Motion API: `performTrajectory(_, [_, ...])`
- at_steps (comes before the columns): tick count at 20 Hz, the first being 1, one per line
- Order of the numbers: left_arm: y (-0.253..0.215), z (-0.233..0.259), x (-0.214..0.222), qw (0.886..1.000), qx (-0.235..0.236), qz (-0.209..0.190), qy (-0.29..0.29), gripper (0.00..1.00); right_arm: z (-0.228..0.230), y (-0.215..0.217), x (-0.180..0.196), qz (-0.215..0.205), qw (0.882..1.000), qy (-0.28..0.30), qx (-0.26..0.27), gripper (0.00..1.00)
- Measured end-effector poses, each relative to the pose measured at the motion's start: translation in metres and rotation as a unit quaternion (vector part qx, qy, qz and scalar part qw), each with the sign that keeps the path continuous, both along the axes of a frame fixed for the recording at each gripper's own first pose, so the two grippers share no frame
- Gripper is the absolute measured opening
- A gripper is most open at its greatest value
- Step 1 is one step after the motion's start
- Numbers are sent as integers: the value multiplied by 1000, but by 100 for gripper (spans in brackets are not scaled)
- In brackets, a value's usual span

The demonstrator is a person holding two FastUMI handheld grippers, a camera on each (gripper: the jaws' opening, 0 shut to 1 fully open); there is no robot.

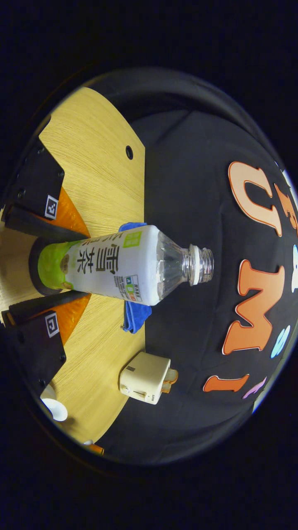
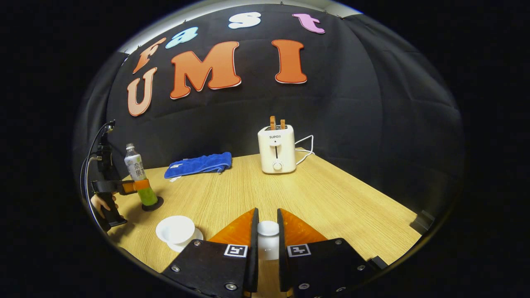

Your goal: Open the teacup lid with one hand, grasp the water bottle and pour water into the teacup with the other hand; after pouring, place the water bottle on the coaster and then close the teacup lid.

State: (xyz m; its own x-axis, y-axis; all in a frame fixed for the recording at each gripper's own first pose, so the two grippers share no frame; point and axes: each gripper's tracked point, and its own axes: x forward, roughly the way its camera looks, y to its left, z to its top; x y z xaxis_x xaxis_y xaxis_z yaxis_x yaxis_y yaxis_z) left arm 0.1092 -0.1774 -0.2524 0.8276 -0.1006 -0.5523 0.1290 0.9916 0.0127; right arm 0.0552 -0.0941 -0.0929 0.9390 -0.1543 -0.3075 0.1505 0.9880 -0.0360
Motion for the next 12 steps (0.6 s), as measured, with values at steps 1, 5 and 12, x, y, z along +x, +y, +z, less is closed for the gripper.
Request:
performTrajectory(1, [1, 0, 0, 1000, -3, 1, -3, 67, 0, 0, 0, 0, 1000, 1, 1, 20])
performTrajectory(5, [3, -2, -4, 1000, -12, 7, -2, 70, 0, 0, 0, -1, 1000, -1, 3, 20])
performTrajectory(12, [2, -18, -14, 1000, 3, -3, 12, 77, 0, 5, 1, 5, 1000, -1, 11, 20])
